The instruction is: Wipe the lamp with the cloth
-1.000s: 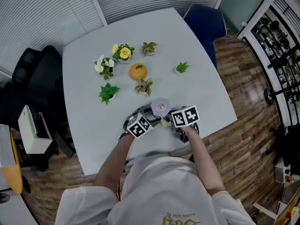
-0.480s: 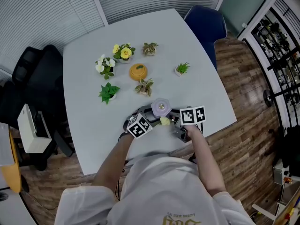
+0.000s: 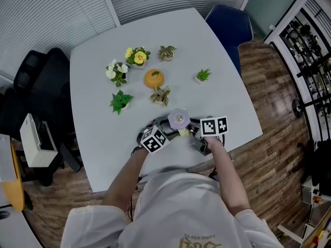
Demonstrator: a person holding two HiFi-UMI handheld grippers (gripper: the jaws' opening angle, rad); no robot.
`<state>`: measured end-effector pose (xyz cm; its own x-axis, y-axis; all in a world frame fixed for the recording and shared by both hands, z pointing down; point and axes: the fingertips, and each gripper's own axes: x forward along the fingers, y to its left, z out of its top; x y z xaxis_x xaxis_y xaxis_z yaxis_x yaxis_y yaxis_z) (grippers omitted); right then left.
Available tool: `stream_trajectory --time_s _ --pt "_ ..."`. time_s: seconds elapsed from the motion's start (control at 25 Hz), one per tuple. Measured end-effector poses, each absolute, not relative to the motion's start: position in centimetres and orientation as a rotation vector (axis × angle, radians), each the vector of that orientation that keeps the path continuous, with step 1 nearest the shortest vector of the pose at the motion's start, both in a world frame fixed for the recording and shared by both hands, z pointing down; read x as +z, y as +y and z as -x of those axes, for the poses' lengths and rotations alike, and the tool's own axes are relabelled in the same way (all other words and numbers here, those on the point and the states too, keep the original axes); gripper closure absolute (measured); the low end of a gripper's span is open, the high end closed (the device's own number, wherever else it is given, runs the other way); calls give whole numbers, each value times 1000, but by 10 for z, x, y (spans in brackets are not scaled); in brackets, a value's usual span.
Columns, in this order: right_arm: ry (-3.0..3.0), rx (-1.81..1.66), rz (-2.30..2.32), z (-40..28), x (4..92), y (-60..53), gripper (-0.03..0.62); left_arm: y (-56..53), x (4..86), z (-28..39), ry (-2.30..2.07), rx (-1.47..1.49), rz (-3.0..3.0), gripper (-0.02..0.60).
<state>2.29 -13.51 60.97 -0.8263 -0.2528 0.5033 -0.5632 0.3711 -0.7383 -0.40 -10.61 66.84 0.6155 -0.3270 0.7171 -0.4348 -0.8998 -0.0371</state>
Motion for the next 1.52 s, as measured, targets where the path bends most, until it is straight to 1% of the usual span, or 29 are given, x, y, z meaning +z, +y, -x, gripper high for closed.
stream_trajectory --time_s 0.44,1.16,1.52 --pt "-2284 1313 -721 -21 629 -146 525 -107 668 3 -640 1151 -2699 298" --pt "-2288 1276 -672 -1 635 -167 525 -108 667 4 -639 1151 -2699 298" --pt "-2289 1278 -679 -10 637 -165 525 -107 669 4 -638 1152 -2696 298"
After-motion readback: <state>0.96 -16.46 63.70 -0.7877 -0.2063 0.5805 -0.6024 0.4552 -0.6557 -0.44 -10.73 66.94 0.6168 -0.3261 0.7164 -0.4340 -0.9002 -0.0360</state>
